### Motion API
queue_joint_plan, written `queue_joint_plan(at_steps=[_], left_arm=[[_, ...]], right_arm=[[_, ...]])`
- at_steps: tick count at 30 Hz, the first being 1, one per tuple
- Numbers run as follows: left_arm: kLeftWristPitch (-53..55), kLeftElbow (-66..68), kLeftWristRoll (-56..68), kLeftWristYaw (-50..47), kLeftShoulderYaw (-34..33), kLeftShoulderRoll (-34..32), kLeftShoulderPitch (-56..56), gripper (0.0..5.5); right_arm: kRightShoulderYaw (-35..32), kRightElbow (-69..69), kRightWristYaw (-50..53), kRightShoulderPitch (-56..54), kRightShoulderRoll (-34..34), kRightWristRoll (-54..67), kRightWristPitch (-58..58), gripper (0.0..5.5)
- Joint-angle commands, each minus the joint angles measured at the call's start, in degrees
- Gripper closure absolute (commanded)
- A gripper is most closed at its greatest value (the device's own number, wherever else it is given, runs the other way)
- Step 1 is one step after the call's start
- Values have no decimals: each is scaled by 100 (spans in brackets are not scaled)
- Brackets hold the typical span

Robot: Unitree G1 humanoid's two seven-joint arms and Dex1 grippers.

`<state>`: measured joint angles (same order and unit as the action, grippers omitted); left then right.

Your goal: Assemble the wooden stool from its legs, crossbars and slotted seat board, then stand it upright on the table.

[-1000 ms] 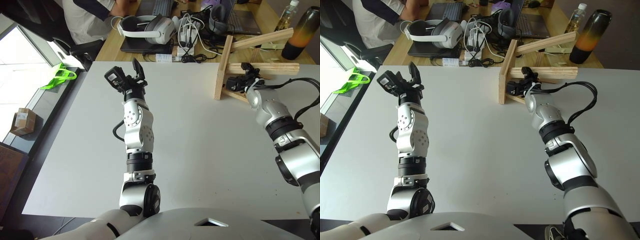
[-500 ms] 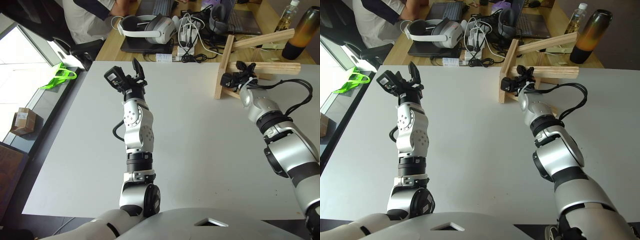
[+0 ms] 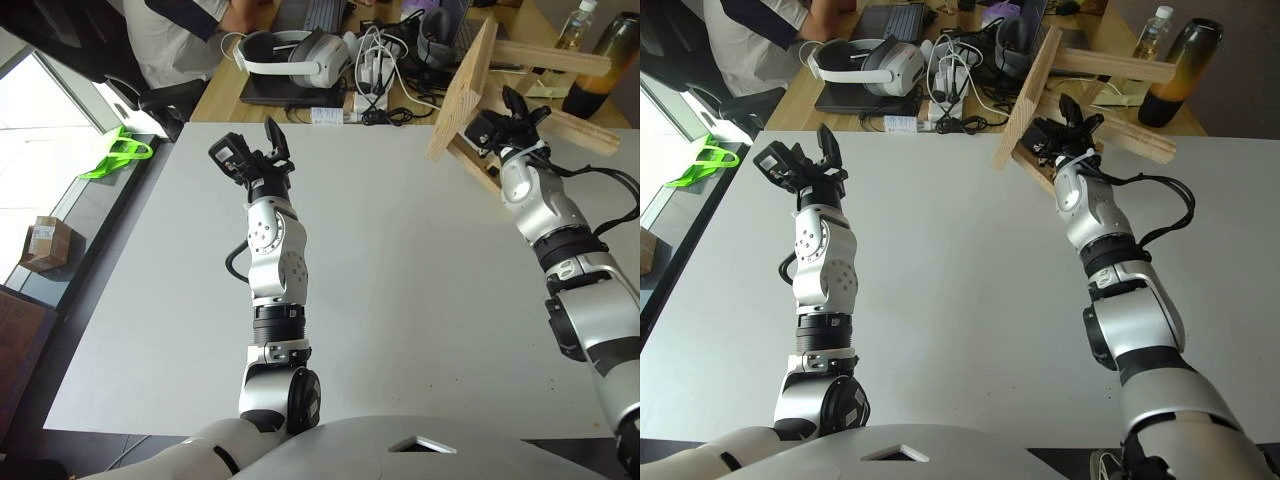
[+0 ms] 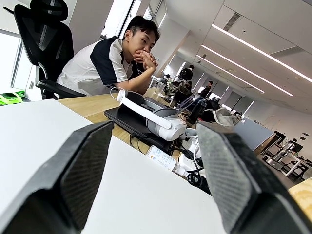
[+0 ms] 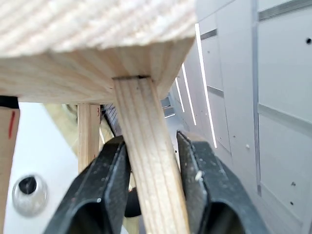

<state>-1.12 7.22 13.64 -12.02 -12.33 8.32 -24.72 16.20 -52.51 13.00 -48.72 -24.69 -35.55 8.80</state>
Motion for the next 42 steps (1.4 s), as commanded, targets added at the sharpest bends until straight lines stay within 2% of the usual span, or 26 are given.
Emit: queue_joint_plan(at_steps=[1, 4, 8, 14, 15, 21, 25, 27, 30, 32, 34, 38, 42], left_arm=[[90, -40, -10, -7, -34, -102, -40, 240], [174, -32, -28, 40, -7, -196, -57, 240], [269, -53, -29, 66, -19, -307, -58, 240], [343, -68, -45, 87, 9, -368, -57, 240], [347, -62, -42, 95, 15, -370, -60, 240], [324, -47, -49, 84, 22, -347, -58, 240], [308, -65, -36, 77, 12, -331, -36, 240], [313, -87, -33, 67, 9, -320, -17, 240], [298, -128, -14, 69, -10, -308, 33, 240], [293, -195, -4, 53, -31, -301, 89, 240], [298, -240, 3, 45, -38, -294, 115, 240], [299, -268, -31, 93, 26, -300, 100, 240], [500, -794, -40, 930, 833, -343, 266, 240]], right_arm=[[-681, 568, -113, 510, 71, 968, 563, 416], [-1453, 652, -812, 824, 87, 2038, 645, 416], [-2256, 1050, -1797, 1791, 74, 3357, 687, 434], [-2350, 1130, -3130, 2019, 99, 4233, -28, 443], [-2334, 1199, -3209, 2047, 97, 4252, 50, 410], [-2431, 1678, -2424, 2195, -3, 3731, 1156, 301], [-2442, 2937, -2421, 2675, -249, 3482, 1180, 235], [-2537, 3806, -2678, 3236, -431, 3618, 796, 205], [-2650, 5454, -3274, 4467, -579, 4350, -452, 162], [-2700, 6537, -3438, 5288, -558, 4875, -1324, 155], [-2684, 7537, -3252, 5620, -389, 5195, -1914, 155], [-2413, 8014, -2092, 4270, 374, 4956, -2698, 155], [-1956, 7892, -1509, 3985, 983, 4519, -2819, 155]])
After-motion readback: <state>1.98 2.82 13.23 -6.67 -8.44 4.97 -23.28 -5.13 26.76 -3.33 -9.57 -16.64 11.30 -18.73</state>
